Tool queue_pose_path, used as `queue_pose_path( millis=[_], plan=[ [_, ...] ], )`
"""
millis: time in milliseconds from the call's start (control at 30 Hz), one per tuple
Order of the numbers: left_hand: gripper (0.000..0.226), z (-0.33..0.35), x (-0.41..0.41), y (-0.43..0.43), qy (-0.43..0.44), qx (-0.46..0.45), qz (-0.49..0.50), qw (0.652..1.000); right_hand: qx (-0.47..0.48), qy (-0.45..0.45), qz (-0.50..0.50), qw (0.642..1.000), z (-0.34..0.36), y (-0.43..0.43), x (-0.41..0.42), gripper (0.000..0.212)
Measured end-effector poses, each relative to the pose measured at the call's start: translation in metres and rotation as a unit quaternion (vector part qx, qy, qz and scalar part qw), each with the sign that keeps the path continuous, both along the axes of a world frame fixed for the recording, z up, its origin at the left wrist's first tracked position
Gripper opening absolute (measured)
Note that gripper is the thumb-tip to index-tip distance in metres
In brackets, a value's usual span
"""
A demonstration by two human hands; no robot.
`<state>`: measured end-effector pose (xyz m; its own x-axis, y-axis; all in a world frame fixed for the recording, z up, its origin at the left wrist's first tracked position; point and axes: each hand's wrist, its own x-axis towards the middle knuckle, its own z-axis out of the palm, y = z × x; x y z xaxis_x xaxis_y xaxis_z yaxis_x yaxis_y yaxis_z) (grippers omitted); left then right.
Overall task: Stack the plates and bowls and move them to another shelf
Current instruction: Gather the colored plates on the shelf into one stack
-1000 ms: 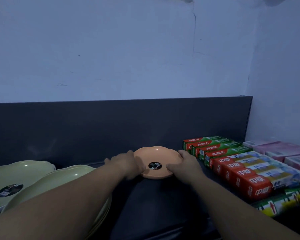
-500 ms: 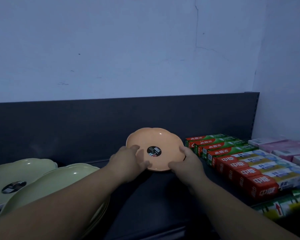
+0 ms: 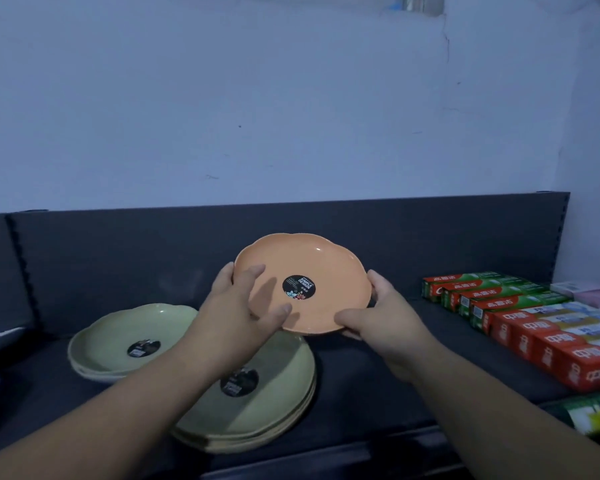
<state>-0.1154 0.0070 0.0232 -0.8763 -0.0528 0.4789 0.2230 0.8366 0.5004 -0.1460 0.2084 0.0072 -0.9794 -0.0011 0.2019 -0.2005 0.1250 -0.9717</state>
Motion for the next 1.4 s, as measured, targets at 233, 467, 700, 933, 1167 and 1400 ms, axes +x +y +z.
queue_pose_path(
  millis=[233,467,700,933,1167,1400],
  plan=[
    [0.074,-0.02,0.037,-0.05,-0.015,0.002,0.032,0.999,0.162,0.009,-0.038,0.986,0.011,-0.056,0.024,0.053],
    [0.073,-0.038,0.056,-0.07,-0.071,0.009,0.017,0.997,0.263,-0.021,-0.07,0.962,0.008,-0.072,0.039,0.073],
    [0.072,-0.047,0.07,-0.071,-0.104,0.041,0.016,0.994,0.344,-0.061,-0.061,0.935,-0.004,-0.075,0.043,0.069],
    [0.07,-0.049,0.075,-0.062,-0.125,0.097,0.048,0.986,0.366,-0.061,-0.037,0.928,-0.01,-0.072,0.038,0.063],
    [0.067,-0.051,0.085,-0.045,-0.11,0.124,0.097,0.981,0.371,-0.059,-0.007,0.927,-0.011,-0.062,0.031,0.065],
    [0.066,-0.049,0.093,-0.03,-0.091,0.146,0.136,0.976,0.384,-0.058,0.02,0.921,-0.015,-0.055,0.029,0.073]
  ],
)
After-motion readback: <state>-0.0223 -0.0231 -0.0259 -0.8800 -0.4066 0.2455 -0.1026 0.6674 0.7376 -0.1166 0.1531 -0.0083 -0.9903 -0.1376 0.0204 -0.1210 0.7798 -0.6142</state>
